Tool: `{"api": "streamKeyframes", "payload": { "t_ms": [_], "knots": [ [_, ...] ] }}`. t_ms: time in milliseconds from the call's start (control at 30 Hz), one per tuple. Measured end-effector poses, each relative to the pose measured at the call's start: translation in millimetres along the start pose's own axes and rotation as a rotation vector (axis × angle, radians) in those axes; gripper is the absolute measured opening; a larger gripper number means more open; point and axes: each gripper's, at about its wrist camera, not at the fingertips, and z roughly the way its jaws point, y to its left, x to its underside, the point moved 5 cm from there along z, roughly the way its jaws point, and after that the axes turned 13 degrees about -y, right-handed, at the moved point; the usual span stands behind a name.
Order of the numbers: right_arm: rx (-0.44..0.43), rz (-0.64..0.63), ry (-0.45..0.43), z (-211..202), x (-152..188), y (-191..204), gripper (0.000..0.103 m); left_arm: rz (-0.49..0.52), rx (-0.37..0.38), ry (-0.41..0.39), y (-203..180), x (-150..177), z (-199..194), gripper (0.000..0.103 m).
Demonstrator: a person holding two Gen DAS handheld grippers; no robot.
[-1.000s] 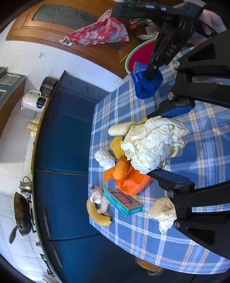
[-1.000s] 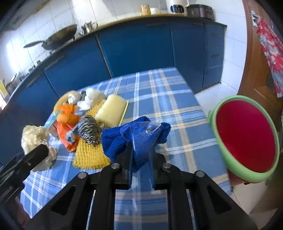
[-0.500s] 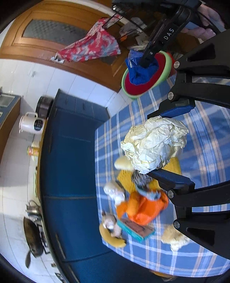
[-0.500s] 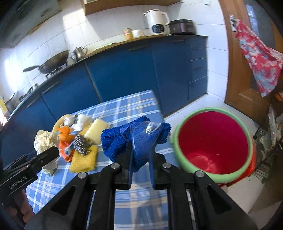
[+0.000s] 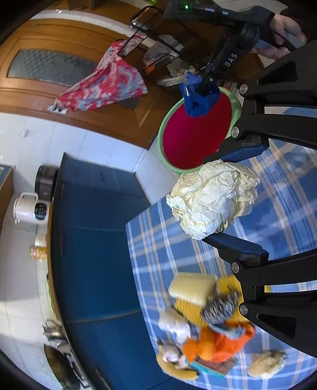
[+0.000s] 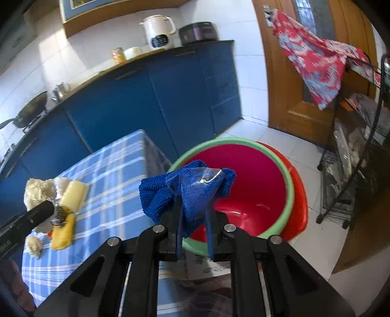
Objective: Collect trash
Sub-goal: 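Carry the paper and blue bag with both tools over the red bucket, then open the right tool to drop the blue bag while the left tool drops the paper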
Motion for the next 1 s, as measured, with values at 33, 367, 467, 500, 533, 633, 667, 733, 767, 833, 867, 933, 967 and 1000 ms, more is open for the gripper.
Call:
{"api": "streamKeyframes", "payload": {
  "t_ms": [33, 367, 467, 500, 533, 633, 667, 733, 767, 833, 867, 933, 967, 1000],
  "knots": [
    [0.01, 0.004, 0.006, 2.9, 1.4, -5.1, 0.018, 0.007, 0.008, 0.007, -5.6, 0.2, 5.7, 0.056],
    [0.066, 0.067, 0.044, 31.3, 11.9, -52.7, 0.039, 0.051, 0.062, 0.069, -45.4, 7.1, 53.9, 0.056],
    [0.074, 0.077, 0.033, 32.7, 9.9, -61.4, 0.044, 0.065, 0.069, 0.089, -53.7, 10.7, 65.6, 0.056],
    [0.076, 0.083, 0.028, 32.4, 9.0, -64.6, 0.044, 0.07, 0.076, 0.095, -57.9, 12.0, 70.1, 0.056],
    [0.078, 0.087, 0.024, 31.9, 8.3, -67.2, 0.044, 0.075, 0.082, 0.099, -61.9, 12.8, 73.4, 0.056],
    [0.086, 0.101, 0.009, 29.1, 5.3, -74.1, 0.045, 0.092, 0.105, 0.115, -75.4, 16.1, 86.1, 0.056],
    [0.086, 0.109, 0.004, 27.3, 4.4, -76.6, 0.045, 0.095, 0.111, 0.122, -79.0, 17.6, 90.9, 0.056],
    [0.087, 0.119, -0.005, 24.4, 3.1, -80.3, 0.045, 0.098, 0.123, 0.138, -87.0, 21.5, 101.1, 0.057],
    [0.086, 0.124, -0.011, 23.0, 2.2, -82.3, 0.045, 0.102, 0.129, 0.145, -90.8, 23.6, 106.0, 0.057],
    [0.088, 0.127, -0.02, 19.8, 1.3, -85.6, 0.045, 0.113, 0.144, 0.158, -98.1, 28.1, 114.3, 0.058],
    [0.092, 0.128, -0.026, 17.7, 0.5, -87.2, 0.045, 0.117, 0.148, 0.165, -101.0, 30.0, 117.6, 0.059],
    [0.095, 0.131, -0.035, 14.9, 0.1, -90.0, 0.045, 0.124, 0.146, 0.183, -105.7, 33.9, 123.4, 0.061],
    [0.096, 0.132, -0.038, 13.4, -0.2, -91.1, 0.046, 0.123, 0.146, 0.194, -107.3, 36.0, 125.2, 0.062],
    [0.097, 0.133, -0.04, 12.4, 0.0, -91.6, 0.046, 0.122, 0.147, 0.2, -108.4, 37.3, 126.4, 0.065]
  ]
}}
